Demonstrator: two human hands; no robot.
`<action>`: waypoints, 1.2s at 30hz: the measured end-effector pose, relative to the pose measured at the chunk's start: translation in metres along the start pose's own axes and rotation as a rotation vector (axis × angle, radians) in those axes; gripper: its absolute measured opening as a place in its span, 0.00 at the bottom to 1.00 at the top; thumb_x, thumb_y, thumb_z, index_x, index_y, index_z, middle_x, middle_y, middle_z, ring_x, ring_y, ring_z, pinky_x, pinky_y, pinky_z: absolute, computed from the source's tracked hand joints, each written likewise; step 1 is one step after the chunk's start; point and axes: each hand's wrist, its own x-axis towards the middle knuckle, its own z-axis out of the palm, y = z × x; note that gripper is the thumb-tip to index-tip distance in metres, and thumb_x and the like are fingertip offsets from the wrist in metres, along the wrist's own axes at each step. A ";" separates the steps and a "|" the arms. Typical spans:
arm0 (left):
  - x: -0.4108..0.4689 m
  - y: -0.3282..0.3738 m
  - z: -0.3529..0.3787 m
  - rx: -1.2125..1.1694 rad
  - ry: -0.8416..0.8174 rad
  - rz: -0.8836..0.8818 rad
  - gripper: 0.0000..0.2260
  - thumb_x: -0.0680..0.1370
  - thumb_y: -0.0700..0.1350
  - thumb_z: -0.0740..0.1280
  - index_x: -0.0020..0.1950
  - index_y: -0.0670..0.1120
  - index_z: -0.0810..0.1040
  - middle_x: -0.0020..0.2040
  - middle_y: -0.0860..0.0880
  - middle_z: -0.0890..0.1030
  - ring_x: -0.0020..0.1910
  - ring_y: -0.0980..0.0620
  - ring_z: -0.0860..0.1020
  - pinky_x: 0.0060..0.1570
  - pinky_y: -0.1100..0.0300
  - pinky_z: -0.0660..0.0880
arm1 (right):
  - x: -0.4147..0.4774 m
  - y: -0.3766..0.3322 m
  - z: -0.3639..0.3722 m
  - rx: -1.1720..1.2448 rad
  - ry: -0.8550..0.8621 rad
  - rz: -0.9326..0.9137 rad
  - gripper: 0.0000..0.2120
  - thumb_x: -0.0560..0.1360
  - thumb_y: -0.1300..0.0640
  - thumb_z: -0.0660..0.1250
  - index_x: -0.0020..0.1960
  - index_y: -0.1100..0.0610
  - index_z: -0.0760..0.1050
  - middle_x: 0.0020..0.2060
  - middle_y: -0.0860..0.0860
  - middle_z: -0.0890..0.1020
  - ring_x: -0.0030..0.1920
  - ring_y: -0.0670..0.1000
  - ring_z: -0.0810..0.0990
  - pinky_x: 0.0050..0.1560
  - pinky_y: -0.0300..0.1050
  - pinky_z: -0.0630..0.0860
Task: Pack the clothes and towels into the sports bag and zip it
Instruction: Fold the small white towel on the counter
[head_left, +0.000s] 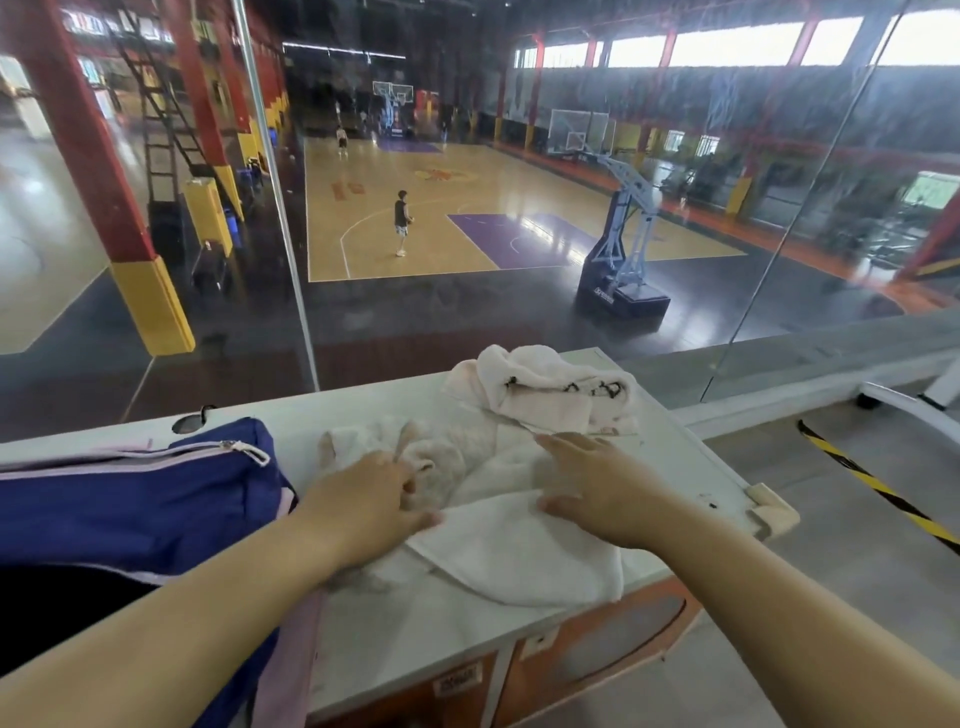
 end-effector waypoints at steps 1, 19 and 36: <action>-0.004 0.000 0.007 0.051 -0.071 -0.027 0.19 0.74 0.65 0.59 0.55 0.54 0.73 0.52 0.50 0.76 0.52 0.48 0.76 0.56 0.51 0.70 | 0.002 -0.002 0.008 -0.034 -0.044 -0.010 0.29 0.77 0.46 0.62 0.75 0.45 0.56 0.72 0.45 0.64 0.70 0.53 0.65 0.66 0.51 0.66; 0.000 -0.026 0.020 -0.099 0.173 -0.150 0.06 0.73 0.41 0.62 0.44 0.50 0.75 0.45 0.49 0.78 0.44 0.47 0.75 0.38 0.58 0.68 | -0.002 -0.006 0.023 0.137 0.061 0.086 0.14 0.75 0.42 0.62 0.54 0.50 0.77 0.48 0.47 0.81 0.46 0.49 0.78 0.49 0.50 0.77; 0.012 -0.030 0.016 -0.423 0.203 -0.230 0.12 0.69 0.45 0.74 0.50 0.49 0.76 0.44 0.53 0.75 0.45 0.51 0.74 0.36 0.63 0.66 | 0.063 0.024 0.036 0.218 0.104 0.191 0.07 0.72 0.59 0.65 0.38 0.54 0.68 0.35 0.48 0.73 0.40 0.54 0.73 0.31 0.43 0.64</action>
